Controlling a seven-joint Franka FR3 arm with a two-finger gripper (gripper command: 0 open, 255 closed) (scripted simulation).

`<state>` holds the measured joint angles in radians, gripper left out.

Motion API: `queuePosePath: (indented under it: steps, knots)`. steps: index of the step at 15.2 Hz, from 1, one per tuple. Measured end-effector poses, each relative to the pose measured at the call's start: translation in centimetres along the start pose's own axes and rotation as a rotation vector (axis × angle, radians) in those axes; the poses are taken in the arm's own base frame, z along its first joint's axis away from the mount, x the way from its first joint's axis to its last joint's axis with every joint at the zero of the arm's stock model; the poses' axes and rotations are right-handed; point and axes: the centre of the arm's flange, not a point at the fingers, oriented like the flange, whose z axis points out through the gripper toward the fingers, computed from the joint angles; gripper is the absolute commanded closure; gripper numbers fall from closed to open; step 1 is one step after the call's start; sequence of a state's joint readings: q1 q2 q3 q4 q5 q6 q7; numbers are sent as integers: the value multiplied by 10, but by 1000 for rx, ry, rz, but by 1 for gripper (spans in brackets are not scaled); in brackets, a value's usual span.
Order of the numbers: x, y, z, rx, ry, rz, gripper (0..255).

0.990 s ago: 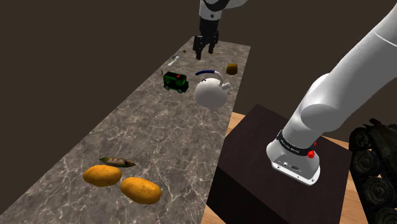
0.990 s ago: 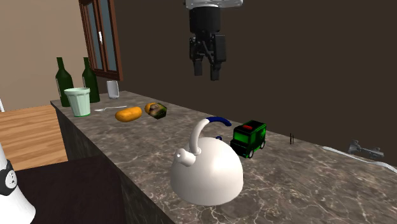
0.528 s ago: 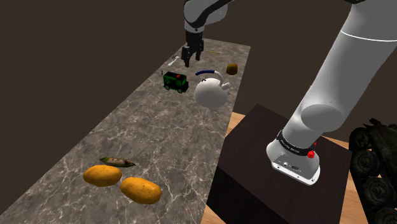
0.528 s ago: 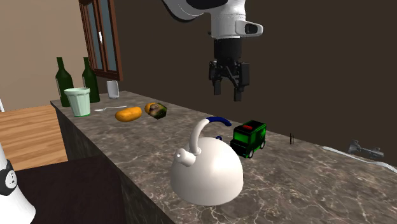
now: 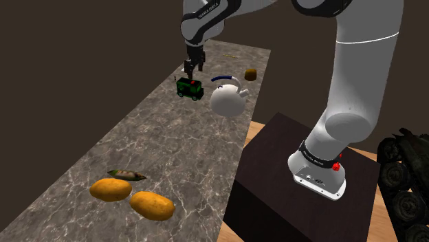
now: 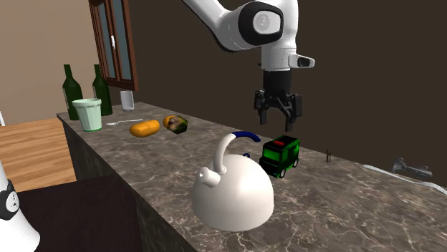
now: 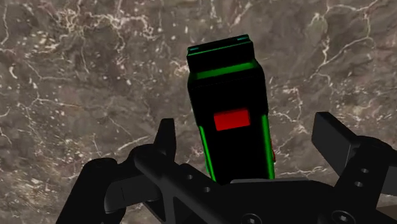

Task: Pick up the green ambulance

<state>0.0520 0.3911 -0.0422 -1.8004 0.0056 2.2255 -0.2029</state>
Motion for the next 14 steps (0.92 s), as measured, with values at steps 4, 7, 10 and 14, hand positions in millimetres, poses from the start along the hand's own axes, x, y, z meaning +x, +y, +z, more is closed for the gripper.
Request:
queuePosePath:
  steps: [4, 7, 10, 14]
  knots:
    - [34, -4, 28, -7, -4, -36, 0]
    - [35, -5, 45, -8, -5, -39, 0]
    - [36, -3, 63, -9, -5, -39, 0]
    - [35, -5, 69, -8, -3, -40, 255]
